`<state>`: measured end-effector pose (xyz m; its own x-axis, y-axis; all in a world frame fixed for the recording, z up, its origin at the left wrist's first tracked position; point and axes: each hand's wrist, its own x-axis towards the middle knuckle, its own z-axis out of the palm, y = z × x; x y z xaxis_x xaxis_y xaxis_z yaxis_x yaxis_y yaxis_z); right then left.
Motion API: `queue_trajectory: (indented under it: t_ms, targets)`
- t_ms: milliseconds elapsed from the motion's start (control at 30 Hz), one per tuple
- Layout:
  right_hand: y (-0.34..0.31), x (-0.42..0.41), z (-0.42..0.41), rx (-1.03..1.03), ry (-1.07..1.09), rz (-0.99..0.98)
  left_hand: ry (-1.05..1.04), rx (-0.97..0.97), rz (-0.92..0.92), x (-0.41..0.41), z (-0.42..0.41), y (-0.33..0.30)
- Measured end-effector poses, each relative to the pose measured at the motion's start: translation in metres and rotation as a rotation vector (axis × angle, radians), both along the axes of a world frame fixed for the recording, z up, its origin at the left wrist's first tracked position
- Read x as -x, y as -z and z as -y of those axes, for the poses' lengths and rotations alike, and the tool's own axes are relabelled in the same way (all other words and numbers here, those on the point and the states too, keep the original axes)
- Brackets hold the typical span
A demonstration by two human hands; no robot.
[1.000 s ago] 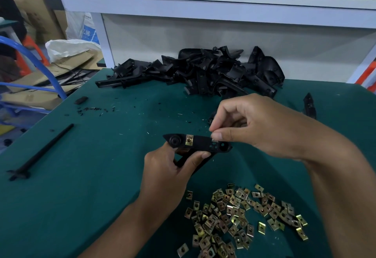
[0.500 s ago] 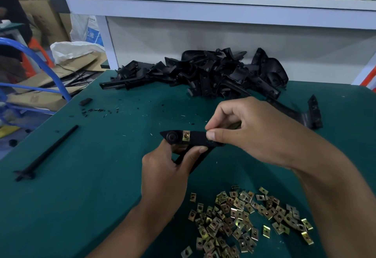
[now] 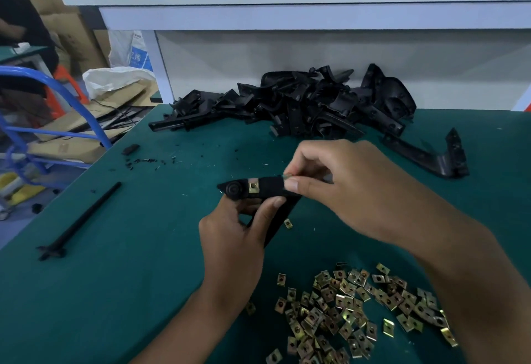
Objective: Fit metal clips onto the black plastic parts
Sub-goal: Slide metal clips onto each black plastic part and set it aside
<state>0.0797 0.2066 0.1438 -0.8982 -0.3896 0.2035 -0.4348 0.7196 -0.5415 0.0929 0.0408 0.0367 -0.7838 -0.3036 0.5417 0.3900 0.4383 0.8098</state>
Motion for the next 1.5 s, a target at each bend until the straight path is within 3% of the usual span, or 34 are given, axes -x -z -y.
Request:
queue_trajectory:
  t_ms: [400,733,933,1167,1333,1500]
  targets:
    - [0.001,0.01,-0.004,0.067,-0.194,-0.243,0.052,-0.197,0.03,-0.001,-0.002,-0.005]
    - [0.006,0.017,-0.01,0.179,-0.276,-0.176,0.184,-0.307,0.052,-0.005,-0.005,-0.009]
    - [0.012,0.021,-0.01,0.222,-0.254,-0.114,0.148,-0.246,0.04,-0.003,-0.002,-0.008]
    - [-0.005,0.018,-0.027,0.05,-0.304,0.109,0.078,0.079,-0.103,-0.005,0.004,-0.011]
    - [-0.005,0.017,-0.027,0.047,-0.311,0.23,0.063,0.126,-0.152,-0.004,0.004,-0.007]
    - [-0.002,0.02,-0.025,0.107,-0.319,0.219,0.059,0.094,-0.131,-0.003,0.004,-0.006]
